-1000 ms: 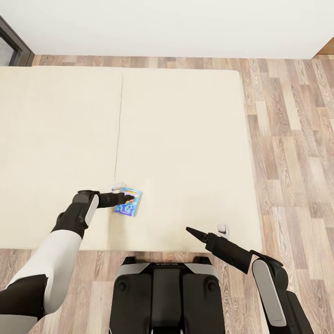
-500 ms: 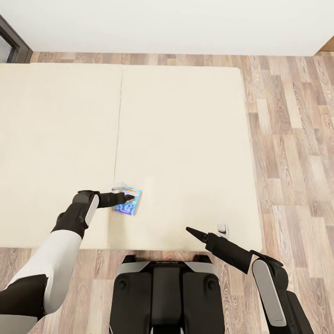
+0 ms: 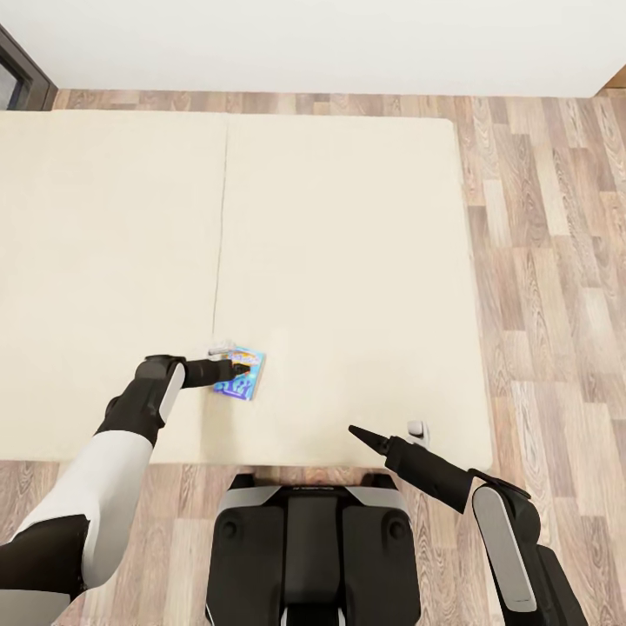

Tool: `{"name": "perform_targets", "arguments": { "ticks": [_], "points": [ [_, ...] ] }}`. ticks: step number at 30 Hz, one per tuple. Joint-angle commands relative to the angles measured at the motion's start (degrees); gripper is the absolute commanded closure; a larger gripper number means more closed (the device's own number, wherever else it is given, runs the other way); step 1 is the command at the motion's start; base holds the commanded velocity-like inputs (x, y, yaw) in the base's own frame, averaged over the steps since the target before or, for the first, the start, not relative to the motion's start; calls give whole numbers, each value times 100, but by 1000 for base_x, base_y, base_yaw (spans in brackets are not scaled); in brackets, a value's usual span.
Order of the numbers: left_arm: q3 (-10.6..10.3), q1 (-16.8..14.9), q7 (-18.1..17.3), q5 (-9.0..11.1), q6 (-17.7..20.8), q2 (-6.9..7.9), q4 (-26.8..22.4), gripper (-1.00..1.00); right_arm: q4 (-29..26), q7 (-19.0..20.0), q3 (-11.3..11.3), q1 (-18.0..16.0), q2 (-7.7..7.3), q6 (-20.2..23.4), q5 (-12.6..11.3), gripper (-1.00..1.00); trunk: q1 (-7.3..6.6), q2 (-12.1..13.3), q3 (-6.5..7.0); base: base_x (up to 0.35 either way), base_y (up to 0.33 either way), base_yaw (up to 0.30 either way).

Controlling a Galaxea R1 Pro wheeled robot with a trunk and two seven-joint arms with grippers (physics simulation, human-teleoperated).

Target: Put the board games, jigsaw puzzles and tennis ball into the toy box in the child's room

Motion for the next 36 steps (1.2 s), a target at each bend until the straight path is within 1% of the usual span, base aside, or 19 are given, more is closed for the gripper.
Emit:
{"name": "perform_targets", "arguments": {
  "ticks": [1, 7, 11, 18, 26, 36],
  "points": [
    [15, 0, -71, 149, -27, -7, 95, -100, -2, 30, -14, -3, 6, 32, 17, -100, 8, -5, -14, 0, 0, 0],
    [12, 8, -87, 151, -141, -11, 94, -100, -2, 30, -14, -3, 6, 24, 21, -100, 8, -5, -49, 0, -14, 0],
    [12, 8, -91, 151, -149, -13, 95, -100, -2, 31, -14, -3, 6, 24, 21, -100, 8, -5, -52, 0, -176, 0],
    [12, 8, -93, 151, -150, -13, 95, -100, -2, 31, -14, -3, 6, 23, 20, -100, 8, -5, -53, -1, -39, 0],
    [12, 8, -97, 154, -150, -12, 88, -100, -2, 31, -14, 0, 6, 11, 18, -100, 8, -5, -53, -25, -115, 0],
    [12, 8, -97, 155, -150, -7, 87, -100, -2, 31, -14, 2, 6, 8, 19, -100, 8, -5, 3, -1, -6, -98]
  ]
}}
